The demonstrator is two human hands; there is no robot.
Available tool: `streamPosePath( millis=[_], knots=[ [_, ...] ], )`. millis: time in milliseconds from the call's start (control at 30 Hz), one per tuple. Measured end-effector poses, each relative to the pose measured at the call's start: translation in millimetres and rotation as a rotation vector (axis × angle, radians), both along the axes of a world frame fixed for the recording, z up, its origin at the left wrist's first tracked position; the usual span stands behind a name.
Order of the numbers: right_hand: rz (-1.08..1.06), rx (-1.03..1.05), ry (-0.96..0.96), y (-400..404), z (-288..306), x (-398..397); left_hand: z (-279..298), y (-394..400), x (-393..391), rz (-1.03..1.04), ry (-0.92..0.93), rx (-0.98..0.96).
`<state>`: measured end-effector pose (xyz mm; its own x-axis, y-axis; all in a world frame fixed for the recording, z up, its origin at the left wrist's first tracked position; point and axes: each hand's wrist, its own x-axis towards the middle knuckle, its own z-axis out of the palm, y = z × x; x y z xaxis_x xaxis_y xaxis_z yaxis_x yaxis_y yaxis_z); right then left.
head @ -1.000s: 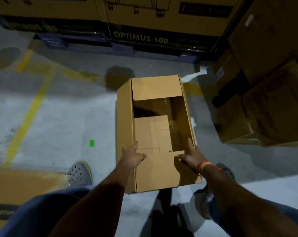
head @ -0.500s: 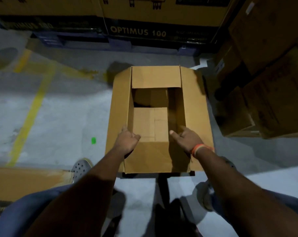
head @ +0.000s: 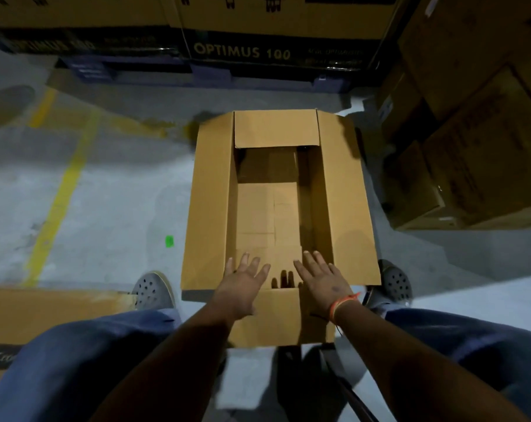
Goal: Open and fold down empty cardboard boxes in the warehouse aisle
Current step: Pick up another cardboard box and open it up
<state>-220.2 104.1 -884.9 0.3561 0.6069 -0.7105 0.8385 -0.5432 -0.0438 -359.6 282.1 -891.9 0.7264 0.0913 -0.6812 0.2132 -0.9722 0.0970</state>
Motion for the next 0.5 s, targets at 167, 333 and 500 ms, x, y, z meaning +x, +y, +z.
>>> streamPosePath(
  millis=[167,333,500],
  knots=[
    [0.023,-0.118,0.122,4.1,-17.3,13.7,-11.6,9.6,-4.9,-0.072,0.084,0.020],
    [-0.049,-0.147,0.285,5.6,-2.4,-6.9,-10.5,14.7,-15.9,-0.042,0.203,-0.192],
    [-1.000,0.154,0.974,8.0,4.4,-16.3,-35.3,19.7,-19.6,0.739,0.286,-0.849]
  ],
)
